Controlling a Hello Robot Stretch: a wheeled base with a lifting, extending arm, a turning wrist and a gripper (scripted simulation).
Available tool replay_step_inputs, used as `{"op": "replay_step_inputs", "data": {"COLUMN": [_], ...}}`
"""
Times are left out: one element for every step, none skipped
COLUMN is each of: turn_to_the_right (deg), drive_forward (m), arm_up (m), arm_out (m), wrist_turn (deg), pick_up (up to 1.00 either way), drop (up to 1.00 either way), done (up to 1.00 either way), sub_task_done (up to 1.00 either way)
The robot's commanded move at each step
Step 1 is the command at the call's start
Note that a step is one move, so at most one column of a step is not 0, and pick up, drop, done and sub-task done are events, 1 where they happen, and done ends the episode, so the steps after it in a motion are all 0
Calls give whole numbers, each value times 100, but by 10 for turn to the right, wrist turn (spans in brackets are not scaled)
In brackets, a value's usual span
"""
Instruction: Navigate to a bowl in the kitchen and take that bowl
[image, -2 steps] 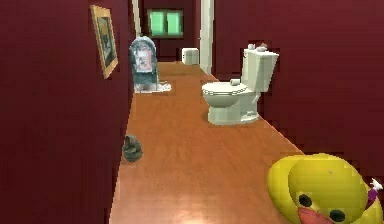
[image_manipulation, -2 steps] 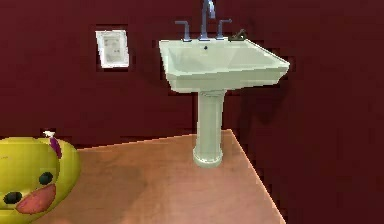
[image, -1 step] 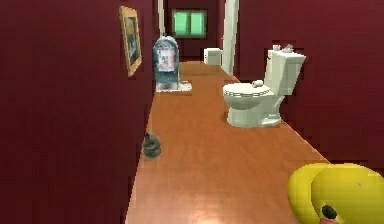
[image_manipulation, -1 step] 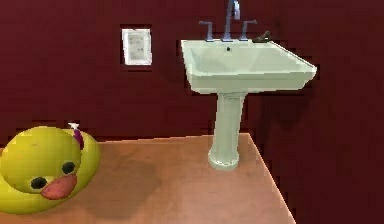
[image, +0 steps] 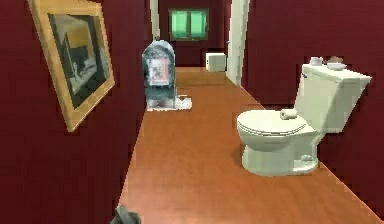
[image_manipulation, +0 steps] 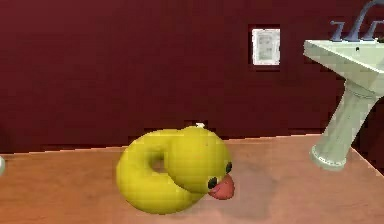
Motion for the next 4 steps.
{"op": "replay_step_inputs", "data": {"turn_to_the_right": [0, -30, 0, 210], "drive_forward": [100, 0, 95, 0], "arm_up": [0, 0, 0, 0], "arm_out": [0, 0, 0, 0], "wrist_turn": [0, 0, 0, 0], "pick_up": [0, 0, 0, 0], "drop": [0, 0, 0, 0], "done": [0, 0, 0, 0], "sub_task_done": [0, 0, 0, 0]}}
